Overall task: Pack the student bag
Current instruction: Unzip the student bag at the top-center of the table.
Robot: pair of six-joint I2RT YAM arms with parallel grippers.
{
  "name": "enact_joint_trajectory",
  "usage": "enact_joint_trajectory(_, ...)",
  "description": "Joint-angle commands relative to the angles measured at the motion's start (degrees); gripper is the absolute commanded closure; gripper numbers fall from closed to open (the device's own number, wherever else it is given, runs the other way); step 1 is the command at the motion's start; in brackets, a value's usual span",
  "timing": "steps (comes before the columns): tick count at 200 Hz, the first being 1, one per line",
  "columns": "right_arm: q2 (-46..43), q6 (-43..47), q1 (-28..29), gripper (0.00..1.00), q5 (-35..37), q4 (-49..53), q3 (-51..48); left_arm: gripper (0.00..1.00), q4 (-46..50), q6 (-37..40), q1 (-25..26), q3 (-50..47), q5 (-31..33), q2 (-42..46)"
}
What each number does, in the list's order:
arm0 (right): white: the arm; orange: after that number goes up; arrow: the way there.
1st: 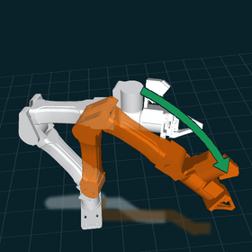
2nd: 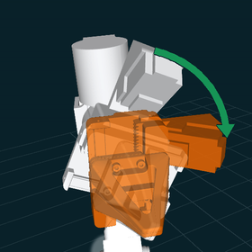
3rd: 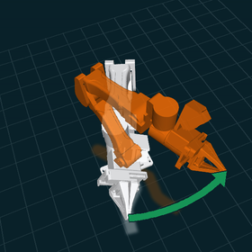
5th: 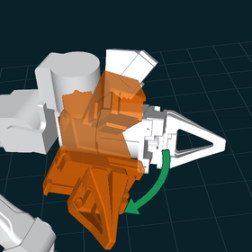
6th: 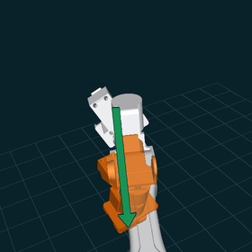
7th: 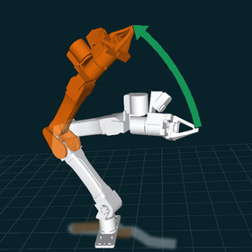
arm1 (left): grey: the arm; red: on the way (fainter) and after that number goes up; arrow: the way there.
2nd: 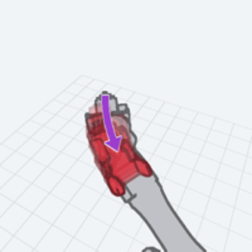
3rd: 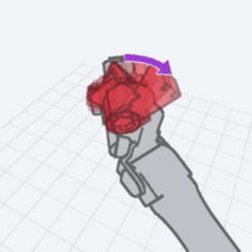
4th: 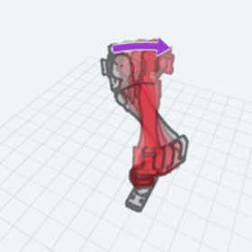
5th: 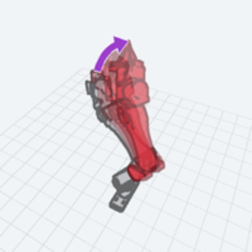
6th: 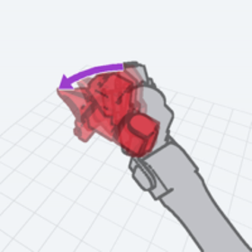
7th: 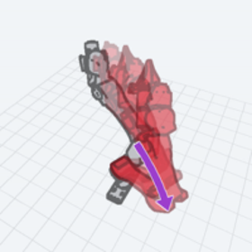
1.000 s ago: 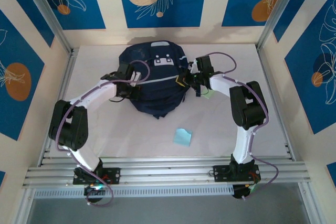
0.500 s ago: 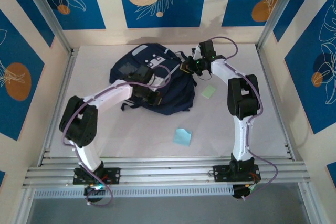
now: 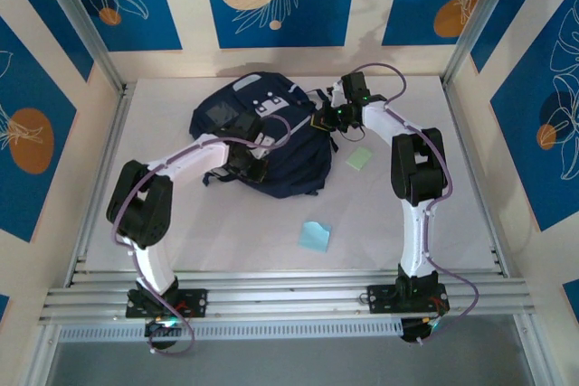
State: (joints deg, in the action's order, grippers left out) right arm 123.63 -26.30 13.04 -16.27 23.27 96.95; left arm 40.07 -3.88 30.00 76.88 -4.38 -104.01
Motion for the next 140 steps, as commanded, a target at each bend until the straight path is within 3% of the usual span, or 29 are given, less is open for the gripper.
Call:
enact_joint_trajectory(1, -1.7, 3.2, -3.9, 1.0, 11.3, -3.8, 0.7, 1.0, 18.2, 2.2, -4.9, -2.0, 6.5, 1.3)
enact_joint_trajectory(32, -1.7, 3.4, -4.7, 1.0, 11.1, -3.9, 1.0, 1.0, 22.6, 6.2, -5.6, -0.5, 4.9, 1.6)
enact_joint_trajectory(72, -3.0, -0.4, -5.0, 1.0, 5.7, -3.7, 0.6, 1.0, 20.3, 4.3, -5.0, 0.0, -6.5, 2.1)
enact_joint_trajectory(93, -7.6, -5.6, -5.0, 0.66, 2.7, -5.1, -3.9, 1.0, 17.6, 2.3, -3.5, 1.9, -8.9, 1.6)
enact_joint_trajectory(113, -13.9, -9.8, -4.8, 0.42, 1.2, -6.7, -10.9, 1.0, 15.0, 0.6, -1.4, 4.3, -10.6, 0.7)
enact_joint_trajectory(140, -21.8, -13.7, -4.6, 0.32, 2.0, -6.8, -20.8, 1.0, 13.0, -0.8, 0.0, 7.2, -10.6, -1.5)
